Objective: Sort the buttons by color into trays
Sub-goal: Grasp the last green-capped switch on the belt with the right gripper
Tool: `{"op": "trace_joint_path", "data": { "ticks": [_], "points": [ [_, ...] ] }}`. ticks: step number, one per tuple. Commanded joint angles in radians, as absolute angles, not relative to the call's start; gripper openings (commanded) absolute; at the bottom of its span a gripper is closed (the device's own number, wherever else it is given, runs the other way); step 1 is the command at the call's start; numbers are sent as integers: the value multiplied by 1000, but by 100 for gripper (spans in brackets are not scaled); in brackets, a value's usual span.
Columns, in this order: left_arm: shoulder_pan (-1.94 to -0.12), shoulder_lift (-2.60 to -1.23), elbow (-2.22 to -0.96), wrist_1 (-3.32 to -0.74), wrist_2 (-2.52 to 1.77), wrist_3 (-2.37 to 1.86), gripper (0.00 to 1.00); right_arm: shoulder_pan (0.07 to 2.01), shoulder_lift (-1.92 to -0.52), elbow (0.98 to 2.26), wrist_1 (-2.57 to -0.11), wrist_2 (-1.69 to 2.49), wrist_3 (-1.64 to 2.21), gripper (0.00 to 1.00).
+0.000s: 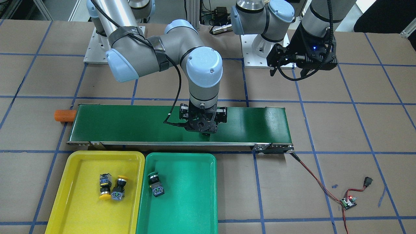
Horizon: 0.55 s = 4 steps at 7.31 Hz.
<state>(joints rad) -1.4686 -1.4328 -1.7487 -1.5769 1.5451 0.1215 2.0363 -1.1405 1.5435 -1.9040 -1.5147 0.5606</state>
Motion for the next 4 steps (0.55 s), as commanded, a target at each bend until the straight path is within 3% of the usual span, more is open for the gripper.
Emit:
{"op": "trace_joint_path", "data": {
  "ticks": [1,3,4],
  "points": [
    [-1468,-1431,-1749,-1577,1545,123,100,2042,-1146,1653,-1996,-1514,561,93],
    [-1467,-1430,-1747,-1577,1545,123,100,2040,-1134,1652,-2034,-1511,558,90],
    [-1466,-1428,-1747,-1577,1546,124,100,2040,-1115,1649,-2034,-1514,554,80]
  ]
}}
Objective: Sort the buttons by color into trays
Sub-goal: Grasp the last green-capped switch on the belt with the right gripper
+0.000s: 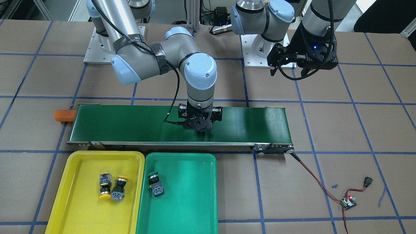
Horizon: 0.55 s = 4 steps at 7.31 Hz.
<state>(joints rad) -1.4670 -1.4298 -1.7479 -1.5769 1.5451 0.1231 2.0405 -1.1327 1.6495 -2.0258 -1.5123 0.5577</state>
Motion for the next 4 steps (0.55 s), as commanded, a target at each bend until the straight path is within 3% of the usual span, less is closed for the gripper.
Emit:
{"op": "trace_joint_path", "data": {
  "ticks": [1,2,3,4],
  "points": [
    [-1466,-1428,-1747,-1577,1545,124,100,2033,-1095,1644,-2069,-1525,545,76],
    [-1466,-1428,-1747,-1577,1546,124,100,2026,-1092,1644,-2091,-1529,532,53],
    [-1466,-1428,-1747,-1577,1545,124,100,2022,-1092,1641,-2091,-1531,522,14],
    [-1466,-1428,-1747,-1577,1545,124,100,2011,-1101,1640,-2089,-1531,520,0]
  ]
}}
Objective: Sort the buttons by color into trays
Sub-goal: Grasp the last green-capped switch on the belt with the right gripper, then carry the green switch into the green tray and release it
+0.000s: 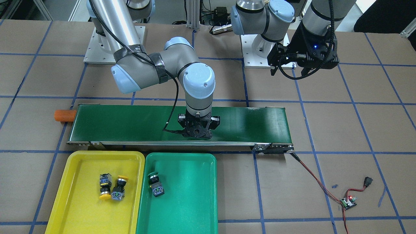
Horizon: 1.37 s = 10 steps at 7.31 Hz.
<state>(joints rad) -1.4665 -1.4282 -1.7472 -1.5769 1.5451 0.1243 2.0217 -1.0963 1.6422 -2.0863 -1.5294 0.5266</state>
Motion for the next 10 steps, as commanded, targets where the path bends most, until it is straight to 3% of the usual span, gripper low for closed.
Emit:
{"op": "trace_joint_path", "data": {
  "ticks": [1,6,10],
  "points": [
    [-1466,-1428,-1747,-1577,1545,124,100,2002,-1111,1638,-2089,-1531,520,0],
    [-1466,-1428,-1747,-1577,1546,124,100,1881,-1128,1513,-2077,-1523,375,0],
    [-1466,-1428,-1747,-1577,1546,124,100,1761,-988,1376,-2083,-1532,159,0]
  ]
}}
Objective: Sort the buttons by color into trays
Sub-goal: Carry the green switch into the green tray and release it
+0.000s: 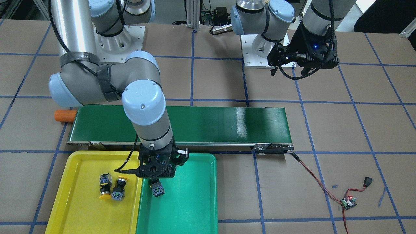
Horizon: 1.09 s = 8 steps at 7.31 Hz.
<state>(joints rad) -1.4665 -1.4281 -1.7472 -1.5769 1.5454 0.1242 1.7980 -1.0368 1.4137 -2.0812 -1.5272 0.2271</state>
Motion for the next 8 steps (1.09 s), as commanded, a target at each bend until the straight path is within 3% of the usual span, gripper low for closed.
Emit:
{"op": "trace_joint_path", "data": {
  "ticks": [1,8],
  "points": [
    [-1466,-1428,-1747,-1577,1545,124,100,1732,-971,1376,-2089,-1532,152,0],
    [-1466,-1428,-1747,-1577,1546,124,100,1712,-878,1301,-2149,-1528,137,0]
  ]
}}
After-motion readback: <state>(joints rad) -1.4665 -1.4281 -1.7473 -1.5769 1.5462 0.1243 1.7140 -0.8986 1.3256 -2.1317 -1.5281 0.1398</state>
